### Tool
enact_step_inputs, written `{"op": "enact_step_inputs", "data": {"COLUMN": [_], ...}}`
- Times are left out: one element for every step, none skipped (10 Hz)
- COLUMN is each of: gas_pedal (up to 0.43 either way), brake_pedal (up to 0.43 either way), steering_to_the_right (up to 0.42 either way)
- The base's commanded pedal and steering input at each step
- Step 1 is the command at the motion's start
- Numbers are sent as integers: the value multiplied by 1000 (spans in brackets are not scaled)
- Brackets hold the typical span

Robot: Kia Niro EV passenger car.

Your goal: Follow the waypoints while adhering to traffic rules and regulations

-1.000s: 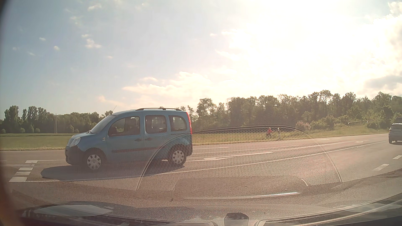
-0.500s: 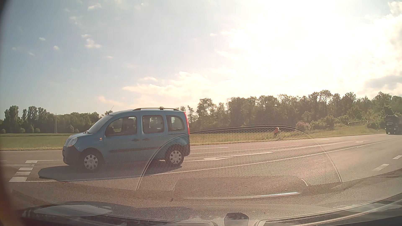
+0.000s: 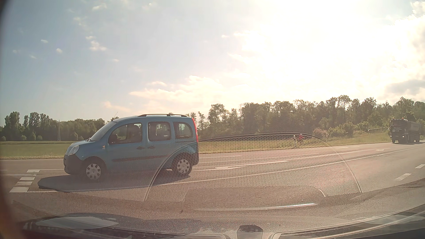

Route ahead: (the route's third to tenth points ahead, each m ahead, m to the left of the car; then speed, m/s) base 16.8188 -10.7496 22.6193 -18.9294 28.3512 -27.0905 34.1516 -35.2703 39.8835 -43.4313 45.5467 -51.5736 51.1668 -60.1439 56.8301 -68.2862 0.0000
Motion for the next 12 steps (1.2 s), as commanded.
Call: {"op": "enact_step_inputs", "data": {"gas_pedal": [0,0,0,0,0,0,0,0,0,0,0,0], "brake_pedal": [189,189,189,171,128,91,79,73,73,67,49,24], "steering_to_the_right": [279,279,279,279,279,279,279,279,279,279,279,279]}}
